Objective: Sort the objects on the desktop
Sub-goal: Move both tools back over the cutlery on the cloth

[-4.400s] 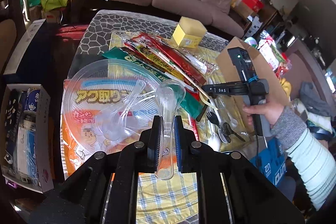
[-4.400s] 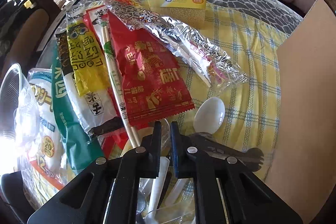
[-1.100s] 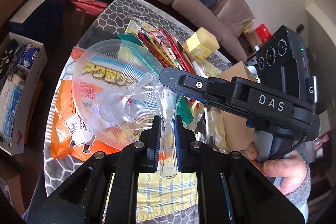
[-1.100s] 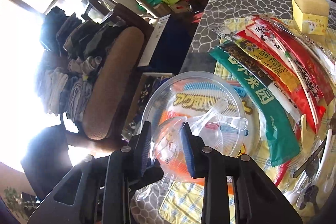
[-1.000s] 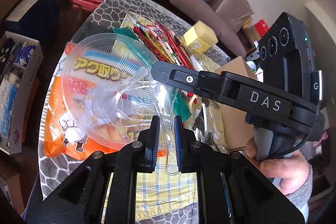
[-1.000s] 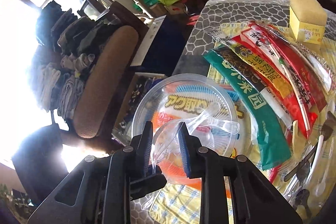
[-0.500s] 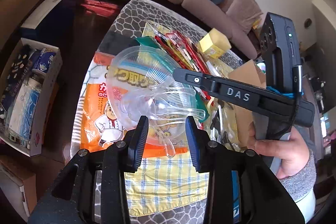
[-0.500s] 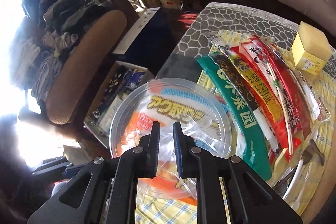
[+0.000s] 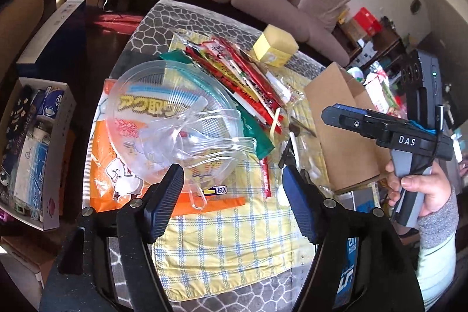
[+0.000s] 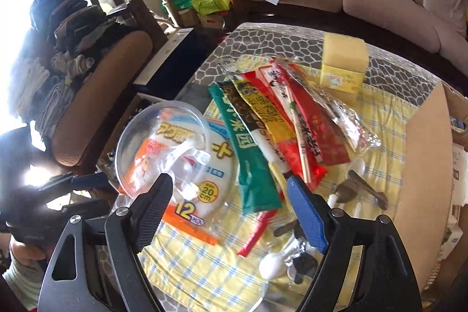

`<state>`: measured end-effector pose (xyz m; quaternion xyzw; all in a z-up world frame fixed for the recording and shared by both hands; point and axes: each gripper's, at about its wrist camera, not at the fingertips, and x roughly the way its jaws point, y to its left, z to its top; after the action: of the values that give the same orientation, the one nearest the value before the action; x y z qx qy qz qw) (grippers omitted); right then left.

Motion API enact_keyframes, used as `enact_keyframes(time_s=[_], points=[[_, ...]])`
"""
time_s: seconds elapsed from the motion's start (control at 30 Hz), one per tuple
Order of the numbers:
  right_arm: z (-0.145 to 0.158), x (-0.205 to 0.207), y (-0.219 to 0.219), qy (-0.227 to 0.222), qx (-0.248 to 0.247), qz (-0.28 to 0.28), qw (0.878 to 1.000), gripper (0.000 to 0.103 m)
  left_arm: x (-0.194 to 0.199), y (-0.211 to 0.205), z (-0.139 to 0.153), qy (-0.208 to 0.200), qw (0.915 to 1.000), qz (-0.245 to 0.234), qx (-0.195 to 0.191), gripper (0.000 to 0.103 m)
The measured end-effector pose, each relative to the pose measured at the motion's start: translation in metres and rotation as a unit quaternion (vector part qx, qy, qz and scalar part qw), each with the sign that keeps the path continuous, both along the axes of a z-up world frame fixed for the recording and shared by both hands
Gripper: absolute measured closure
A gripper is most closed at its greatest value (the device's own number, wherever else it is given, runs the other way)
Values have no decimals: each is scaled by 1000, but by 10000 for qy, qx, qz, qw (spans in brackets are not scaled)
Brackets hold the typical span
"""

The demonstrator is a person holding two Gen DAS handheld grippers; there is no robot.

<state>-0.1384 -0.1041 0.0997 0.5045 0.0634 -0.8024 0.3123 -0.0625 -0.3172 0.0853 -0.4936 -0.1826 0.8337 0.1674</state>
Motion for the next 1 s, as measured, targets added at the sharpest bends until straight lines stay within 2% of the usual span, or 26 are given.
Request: enact_keyframes(time_s=[0.23, 0.33, 0.43, 0.53, 0.73, 0.8, 0.87, 0.9, 0.93, 0.97, 1.0], points=[[-21, 13, 77, -143, 157, -295, 9993, 20, 17, 71, 9, 292, 9964, -698, -372, 35], [-26, 20, 101, -147, -53, -443, 9989, 20, 22, 105, 2, 314, 9935, -1014, -418, 35], [-27, 24, 120, -139, -340, -582, 9976, 20, 18, 138, -13, 215, 9910, -1182, -590, 35], [-20, 25, 135, -47, -590, -678, 9959, 20, 10, 165, -32, 95, 9900, -1279, -586, 35], [-7, 22, 163, 11, -1121, -877, 9898, 20, -21, 216, -74, 6, 9843, -1347, -1141, 35], [-6, 22, 167, 26, -1185, -889, 9890, 20, -32, 224, -89, -131, 9831, -1379, -1201, 36], [-6, 22, 170, 50, -1207, -897, 9886, 20, -40, 230, -98, -213, 9828, -1397, -1189, 39], [-7, 23, 170, 50, -1212, -892, 9886, 20, -42, 231, -101, -217, 9823, -1391, -1231, 47], [-9, 23, 171, 52, -1206, -892, 9887, 20, -43, 232, -104, -228, 9819, -1391, -1261, 64], [-10, 24, 172, 49, -1200, -887, 9888, 20, -45, 232, -106, -258, 9815, -1402, -1276, 73], [-11, 24, 172, 39, -1199, -879, 9889, 20, -46, 232, -107, -284, 9814, -1410, -1270, 88]])
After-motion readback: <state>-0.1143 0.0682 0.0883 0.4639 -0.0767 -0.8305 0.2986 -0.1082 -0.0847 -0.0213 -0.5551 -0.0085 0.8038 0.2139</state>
